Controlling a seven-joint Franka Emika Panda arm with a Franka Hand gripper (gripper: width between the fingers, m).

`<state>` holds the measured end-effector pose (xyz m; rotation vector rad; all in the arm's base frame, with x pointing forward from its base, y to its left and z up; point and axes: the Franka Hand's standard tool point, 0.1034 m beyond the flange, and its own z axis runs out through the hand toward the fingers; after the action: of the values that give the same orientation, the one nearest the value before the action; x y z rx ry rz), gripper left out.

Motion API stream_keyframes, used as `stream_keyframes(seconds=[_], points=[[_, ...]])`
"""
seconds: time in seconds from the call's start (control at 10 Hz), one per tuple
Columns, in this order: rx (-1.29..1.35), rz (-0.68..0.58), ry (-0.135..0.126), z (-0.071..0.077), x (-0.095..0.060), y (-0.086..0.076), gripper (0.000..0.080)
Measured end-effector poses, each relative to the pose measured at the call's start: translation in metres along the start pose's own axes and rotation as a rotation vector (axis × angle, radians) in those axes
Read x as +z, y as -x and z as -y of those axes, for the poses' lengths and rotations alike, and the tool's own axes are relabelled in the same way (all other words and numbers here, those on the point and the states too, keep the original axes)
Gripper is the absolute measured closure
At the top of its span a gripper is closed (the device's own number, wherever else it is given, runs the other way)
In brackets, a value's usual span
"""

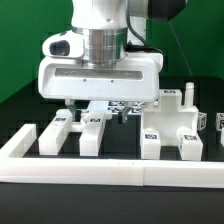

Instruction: Assemble chair

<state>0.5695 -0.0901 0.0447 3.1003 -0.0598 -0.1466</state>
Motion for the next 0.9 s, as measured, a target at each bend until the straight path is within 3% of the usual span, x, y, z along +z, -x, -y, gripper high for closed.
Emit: stream_keyframes(seconds=[0.2, 0.4, 0.9], points=[[-0.027, 0.0, -0.001, -0.004, 0.0, 0.0, 0.015], [-0.034, 0.003, 0.004, -0.01, 0.01, 0.002, 0.015], [-0.036, 0.013, 0.009, -0.011, 0.022, 0.002, 0.015]])
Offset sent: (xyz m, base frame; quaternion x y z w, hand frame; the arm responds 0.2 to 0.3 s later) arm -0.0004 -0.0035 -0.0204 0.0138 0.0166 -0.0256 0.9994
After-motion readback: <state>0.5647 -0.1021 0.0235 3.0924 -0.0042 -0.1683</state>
